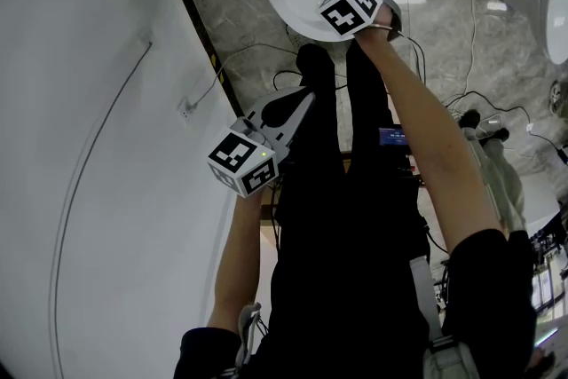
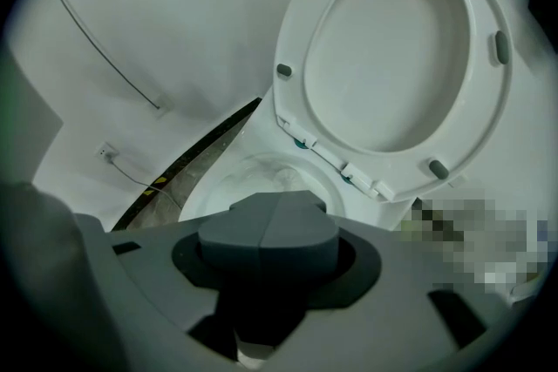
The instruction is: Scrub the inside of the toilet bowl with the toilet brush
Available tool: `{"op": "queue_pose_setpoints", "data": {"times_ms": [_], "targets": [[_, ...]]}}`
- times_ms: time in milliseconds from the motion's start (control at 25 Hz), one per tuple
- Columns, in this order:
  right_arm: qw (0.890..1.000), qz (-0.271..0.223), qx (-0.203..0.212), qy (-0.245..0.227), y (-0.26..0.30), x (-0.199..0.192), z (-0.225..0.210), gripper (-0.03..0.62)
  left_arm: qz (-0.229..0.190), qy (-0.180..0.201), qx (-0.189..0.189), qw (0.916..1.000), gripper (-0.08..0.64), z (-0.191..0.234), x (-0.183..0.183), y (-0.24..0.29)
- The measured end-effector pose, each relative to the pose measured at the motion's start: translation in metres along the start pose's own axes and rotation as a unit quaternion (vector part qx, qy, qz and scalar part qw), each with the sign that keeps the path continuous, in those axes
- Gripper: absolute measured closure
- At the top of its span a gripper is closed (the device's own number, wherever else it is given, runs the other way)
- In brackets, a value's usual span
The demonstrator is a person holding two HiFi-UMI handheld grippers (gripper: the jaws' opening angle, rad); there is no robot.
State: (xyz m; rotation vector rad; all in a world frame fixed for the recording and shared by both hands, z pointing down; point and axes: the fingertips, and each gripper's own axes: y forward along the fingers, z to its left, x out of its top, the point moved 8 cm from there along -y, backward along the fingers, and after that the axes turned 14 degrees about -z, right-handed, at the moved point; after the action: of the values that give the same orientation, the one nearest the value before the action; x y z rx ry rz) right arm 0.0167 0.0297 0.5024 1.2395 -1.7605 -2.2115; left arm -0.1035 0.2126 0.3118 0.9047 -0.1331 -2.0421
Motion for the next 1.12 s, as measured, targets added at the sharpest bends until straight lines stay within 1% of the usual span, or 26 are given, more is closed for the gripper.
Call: {"op": "queue_pose_setpoints", "data": {"times_ms": [120, 160, 240, 320, 400, 680, 840, 1000, 1120], "targets": [[1.000, 0.001, -0.025, 0.001, -0.003, 0.000, -0.014, 0.391, -0.001, 0.002, 0.000, 1.0000, 0.551, -0.002, 0.001, 0.001], [0.999, 0.001, -0.036, -0.001, -0.004, 0.000, -0.019, 0.446, -0.001, 0.002, 0.000, 1.0000, 0.552, -0.002, 0.001, 0.001], [0.999, 0.000, -0.043, 0.001, -0.006, 0.000, -0.029, 0.445, -0.001, 0.003, -0.001, 1.0000, 0.551, -0.003, 0.001, 0.002], [0.999, -0.001, -0.038, -0.002, -0.007, 0.001, -0.037, 0.445, 0.001, 0.003, -0.002, 1.0000, 0.552, -0.005, 0.001, 0.004], [0.999, -0.001, -0.036, -0.017, -0.007, 0.001, -0.039, 0.445, 0.003, 0.003, -0.001, 1.0000, 0.552, -0.006, 0.001, 0.006], [0.997, 0.003, -0.049, -0.058, -0.013, -0.008, -0.036, 0.445, 0.002, 0.005, -0.001, 1.0000, 0.551, -0.008, 0.002, 0.005], [0.994, 0.012, -0.057, -0.096, -0.020, -0.016, -0.040, 0.445, 0.000, 0.006, -0.003, 1.0000, 0.551, -0.010, 0.002, 0.006], [0.990, 0.022, -0.059, -0.124, -0.028, -0.026, -0.045, 0.445, -0.001, 0.008, -0.006, 1.0000, 0.552, -0.014, 0.003, 0.008], [0.988, 0.026, -0.062, -0.137, -0.035, -0.031, -0.048, 0.445, -0.003, 0.008, -0.007, 0.9999, 0.552, -0.016, 0.005, 0.009]]}}
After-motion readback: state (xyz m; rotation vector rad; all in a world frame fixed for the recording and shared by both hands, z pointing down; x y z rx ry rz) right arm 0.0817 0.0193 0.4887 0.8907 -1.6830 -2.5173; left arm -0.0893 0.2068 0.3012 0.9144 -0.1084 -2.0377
